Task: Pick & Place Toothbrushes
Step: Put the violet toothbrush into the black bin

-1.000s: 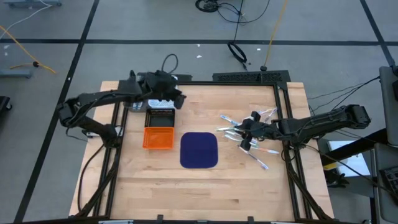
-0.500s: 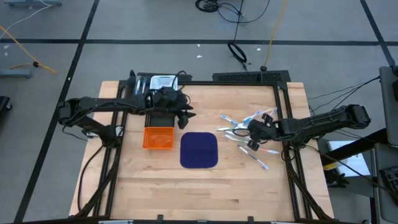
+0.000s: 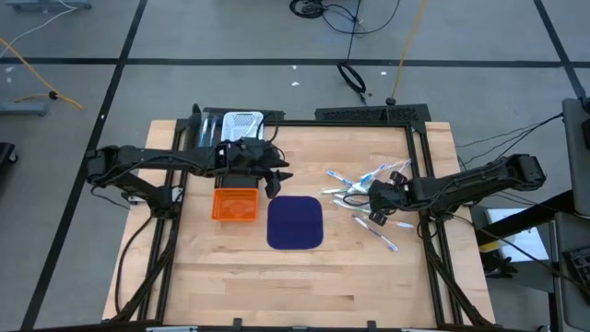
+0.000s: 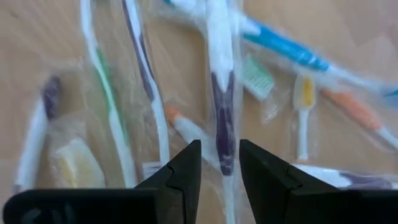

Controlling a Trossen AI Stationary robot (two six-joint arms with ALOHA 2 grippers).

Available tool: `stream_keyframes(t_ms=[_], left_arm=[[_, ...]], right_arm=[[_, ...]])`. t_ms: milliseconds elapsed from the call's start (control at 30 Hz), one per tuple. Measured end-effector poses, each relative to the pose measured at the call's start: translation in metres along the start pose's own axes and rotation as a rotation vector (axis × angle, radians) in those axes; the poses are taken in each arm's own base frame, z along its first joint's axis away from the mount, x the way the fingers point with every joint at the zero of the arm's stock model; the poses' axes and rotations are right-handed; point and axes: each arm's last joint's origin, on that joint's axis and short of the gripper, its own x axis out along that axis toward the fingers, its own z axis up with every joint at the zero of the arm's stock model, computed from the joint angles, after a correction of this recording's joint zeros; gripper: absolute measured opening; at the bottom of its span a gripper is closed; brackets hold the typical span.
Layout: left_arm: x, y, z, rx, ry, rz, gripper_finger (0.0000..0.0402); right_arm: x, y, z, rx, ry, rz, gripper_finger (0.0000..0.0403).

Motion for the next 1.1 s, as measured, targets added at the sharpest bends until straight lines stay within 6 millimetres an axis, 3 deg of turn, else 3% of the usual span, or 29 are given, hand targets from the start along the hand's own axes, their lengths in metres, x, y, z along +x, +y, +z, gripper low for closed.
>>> stream_keyframes(t_ms=[200,433,667,900,1100], left_arm=[[0.0,-0.002,0.0,0.01,-0.001,-0.006,0.018],[0.0,-0.002,0.0,0.01,-0.001,-0.005,0.018],[0.0,-0.002,0.0,0.009,-0.006,-0.006,0.0179],[0.0,-0.002,0.002,0.008,-0.027,-0.01,0.0179],[0.0,-0.007,0.009,0.014,-0.107,-0.035,0.0179]], right_arm=[[0.009,-0.002,-0.01,0.004,0.041,-0.025,0.0095],[0.009,-0.001,-0.009,0.029,0.028,-0.019,0.0012],[0.008,-0.001,-0.007,0.036,0.015,-0.01,0.0002],[-0.016,0.002,0.016,0.038,-0.113,0.02,0.0001],[-0.039,0.01,0.047,0.043,-0.426,0.132,0.0]])
